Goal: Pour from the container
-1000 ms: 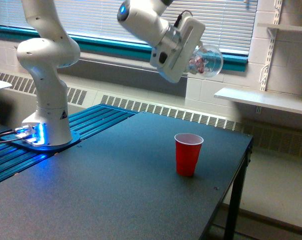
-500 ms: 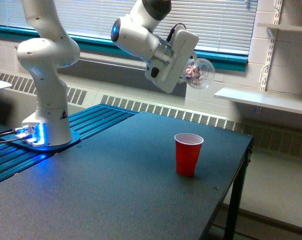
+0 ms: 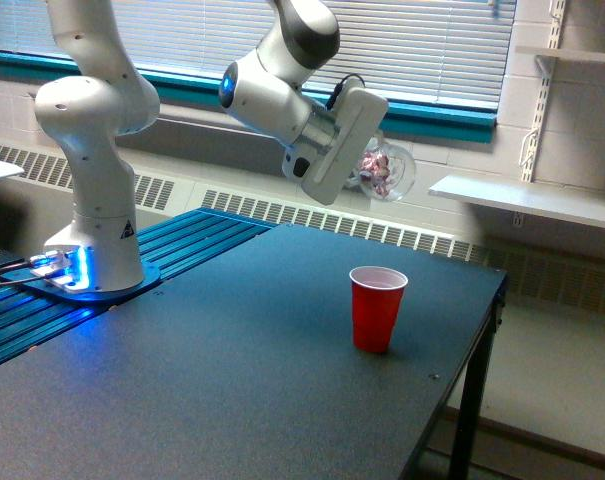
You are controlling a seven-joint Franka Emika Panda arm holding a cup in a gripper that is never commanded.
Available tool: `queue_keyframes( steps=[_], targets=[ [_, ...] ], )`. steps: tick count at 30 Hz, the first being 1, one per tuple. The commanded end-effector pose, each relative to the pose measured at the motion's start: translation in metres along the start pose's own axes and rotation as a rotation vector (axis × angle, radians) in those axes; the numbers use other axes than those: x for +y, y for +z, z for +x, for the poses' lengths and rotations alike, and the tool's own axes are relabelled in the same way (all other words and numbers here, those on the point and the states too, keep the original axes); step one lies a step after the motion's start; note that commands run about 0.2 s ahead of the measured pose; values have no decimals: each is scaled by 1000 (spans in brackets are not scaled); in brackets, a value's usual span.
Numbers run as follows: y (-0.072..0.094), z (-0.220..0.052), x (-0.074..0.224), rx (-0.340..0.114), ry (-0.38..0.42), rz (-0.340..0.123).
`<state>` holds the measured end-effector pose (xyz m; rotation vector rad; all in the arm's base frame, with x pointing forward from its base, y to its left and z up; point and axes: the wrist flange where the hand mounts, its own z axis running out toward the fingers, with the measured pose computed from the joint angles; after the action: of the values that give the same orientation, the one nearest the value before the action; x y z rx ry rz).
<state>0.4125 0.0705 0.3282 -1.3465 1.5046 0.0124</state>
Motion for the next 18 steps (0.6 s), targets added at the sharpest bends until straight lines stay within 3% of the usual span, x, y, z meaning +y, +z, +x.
queue_keyframes(
  steps=[1,18],
  targets=[
    [3,0,8,-5,-29,2],
    [12,15,27,-19,45,10]
  ],
)
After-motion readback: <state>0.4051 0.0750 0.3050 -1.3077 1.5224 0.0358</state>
